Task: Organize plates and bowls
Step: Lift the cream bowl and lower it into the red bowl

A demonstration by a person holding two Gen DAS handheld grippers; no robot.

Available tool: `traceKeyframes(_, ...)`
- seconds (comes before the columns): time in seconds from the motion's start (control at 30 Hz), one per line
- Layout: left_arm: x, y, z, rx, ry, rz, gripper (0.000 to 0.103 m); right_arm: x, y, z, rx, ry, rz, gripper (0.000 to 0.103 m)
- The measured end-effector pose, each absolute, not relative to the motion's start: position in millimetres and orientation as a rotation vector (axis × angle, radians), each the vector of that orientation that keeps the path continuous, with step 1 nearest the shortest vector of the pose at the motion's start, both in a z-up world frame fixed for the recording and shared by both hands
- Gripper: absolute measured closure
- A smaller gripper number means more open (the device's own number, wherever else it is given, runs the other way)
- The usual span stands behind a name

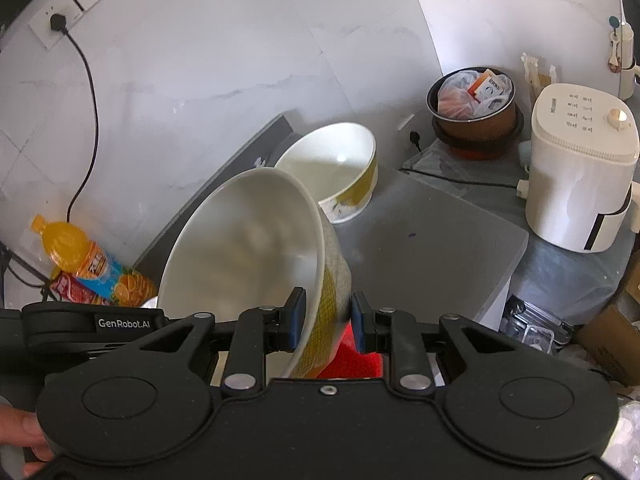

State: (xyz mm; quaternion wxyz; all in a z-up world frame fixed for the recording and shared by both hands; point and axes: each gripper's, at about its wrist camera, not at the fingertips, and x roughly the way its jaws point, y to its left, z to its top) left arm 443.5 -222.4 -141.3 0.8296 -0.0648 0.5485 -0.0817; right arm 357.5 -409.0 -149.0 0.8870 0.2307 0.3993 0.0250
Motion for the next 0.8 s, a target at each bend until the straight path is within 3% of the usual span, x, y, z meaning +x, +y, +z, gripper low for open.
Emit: traceKeyframes(0.8, 431, -201, -184, -0.123, 1.272, -0.105, 0.090, 357, -374, -186, 0.381, 0.992, 0.068, 0.079)
